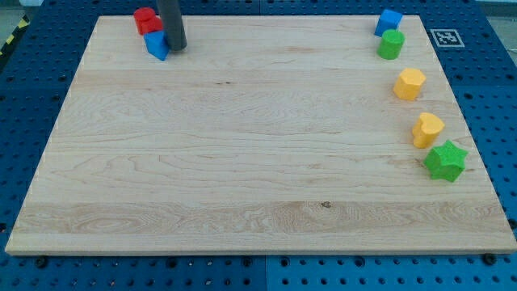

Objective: Move the arm to the top center of the board

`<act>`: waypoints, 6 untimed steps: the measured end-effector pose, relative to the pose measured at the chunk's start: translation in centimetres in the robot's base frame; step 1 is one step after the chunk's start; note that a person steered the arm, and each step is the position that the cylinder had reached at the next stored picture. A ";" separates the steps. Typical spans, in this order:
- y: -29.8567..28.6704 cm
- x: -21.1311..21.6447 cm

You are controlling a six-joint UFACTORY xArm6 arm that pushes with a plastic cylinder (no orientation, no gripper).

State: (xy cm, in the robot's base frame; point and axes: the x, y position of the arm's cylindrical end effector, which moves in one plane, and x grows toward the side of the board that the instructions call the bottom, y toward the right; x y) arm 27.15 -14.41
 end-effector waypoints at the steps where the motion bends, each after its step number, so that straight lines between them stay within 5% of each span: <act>1: 2.0 0.5; 2: 8.5 0.2; 3: 11.4 -4.7; 4: 12.7 -7.9; 6: 12.9 -7.9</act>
